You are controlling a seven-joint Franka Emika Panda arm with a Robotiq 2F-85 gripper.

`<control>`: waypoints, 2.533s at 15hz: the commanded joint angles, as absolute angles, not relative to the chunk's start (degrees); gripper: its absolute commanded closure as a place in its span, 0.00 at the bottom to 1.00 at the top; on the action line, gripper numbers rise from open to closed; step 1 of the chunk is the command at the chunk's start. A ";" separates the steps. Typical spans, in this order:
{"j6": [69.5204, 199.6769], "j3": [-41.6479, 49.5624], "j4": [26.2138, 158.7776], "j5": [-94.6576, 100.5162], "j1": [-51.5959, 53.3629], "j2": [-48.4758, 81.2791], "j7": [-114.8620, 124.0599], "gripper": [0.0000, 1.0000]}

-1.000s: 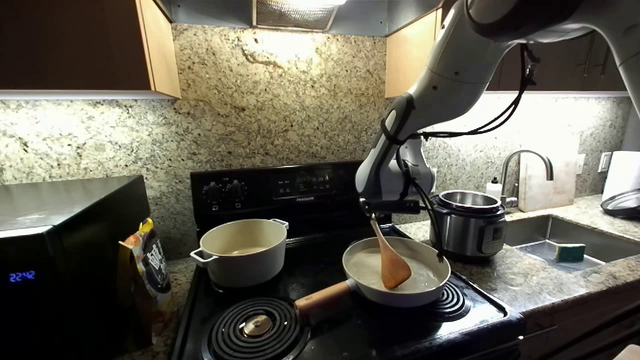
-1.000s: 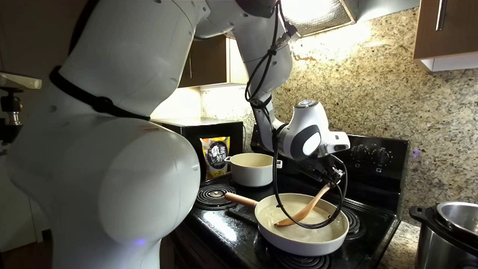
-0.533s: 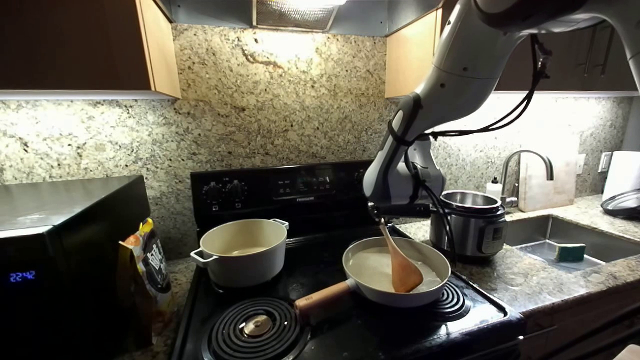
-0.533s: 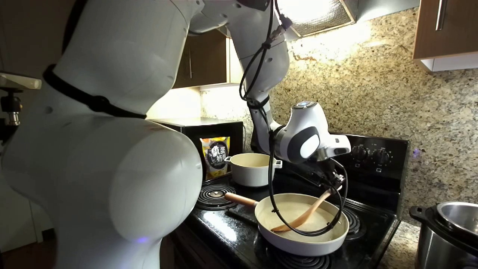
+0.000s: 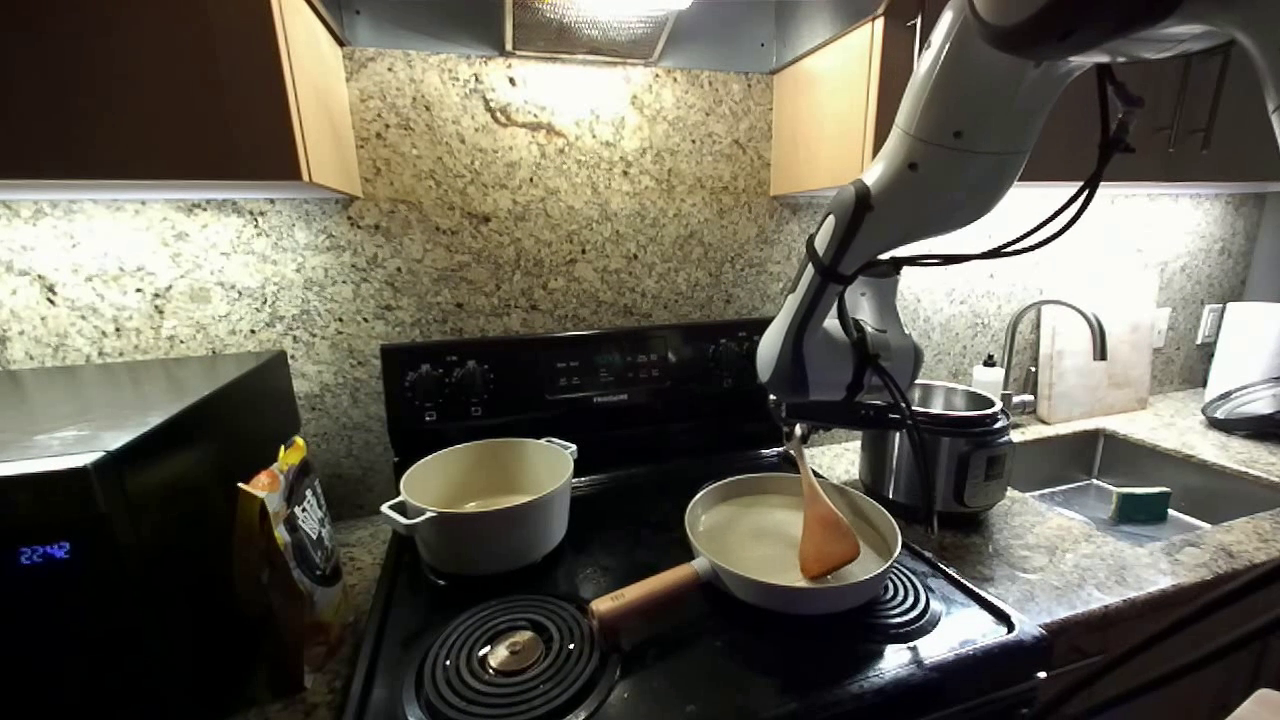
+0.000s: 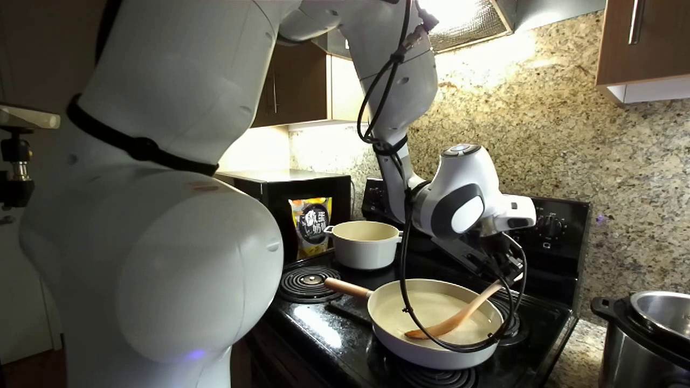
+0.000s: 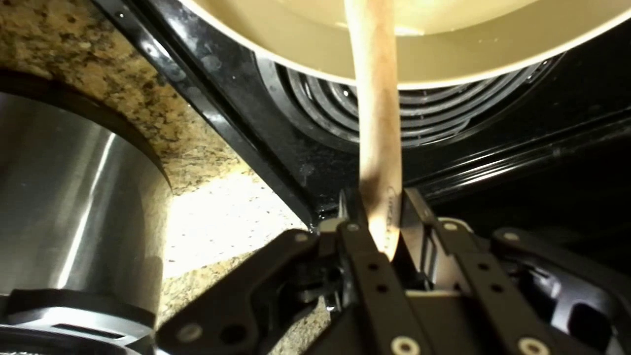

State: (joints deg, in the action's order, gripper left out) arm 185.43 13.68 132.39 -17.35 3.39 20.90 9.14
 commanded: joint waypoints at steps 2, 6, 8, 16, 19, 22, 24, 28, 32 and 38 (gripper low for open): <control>186.50 12.02 133.29 -16.73 -0.59 18.79 11.34 0.94; 185.71 13.96 130.82 -17.87 0.48 19.91 10.39 0.94; 185.13 14.77 129.10 -17.68 1.28 20.77 10.42 0.94; 179.92 16.70 119.35 -16.73 5.37 26.50 10.62 0.94; 177.52 17.49 115.77 -16.33 7.65 28.85 10.68 0.94; 175.36 17.45 112.80 -16.12 9.23 30.60 10.25 0.94; 174.50 17.47 111.53 -15.92 10.20 31.42 9.95 0.94; 173.11 16.03 109.62 -10.30 9.01 32.16 12.03 0.94; 169.75 16.46 107.65 -7.13 9.10 32.77 12.85 0.94; 164.48 15.74 105.92 -4.64 8.17 32.85 13.52 0.94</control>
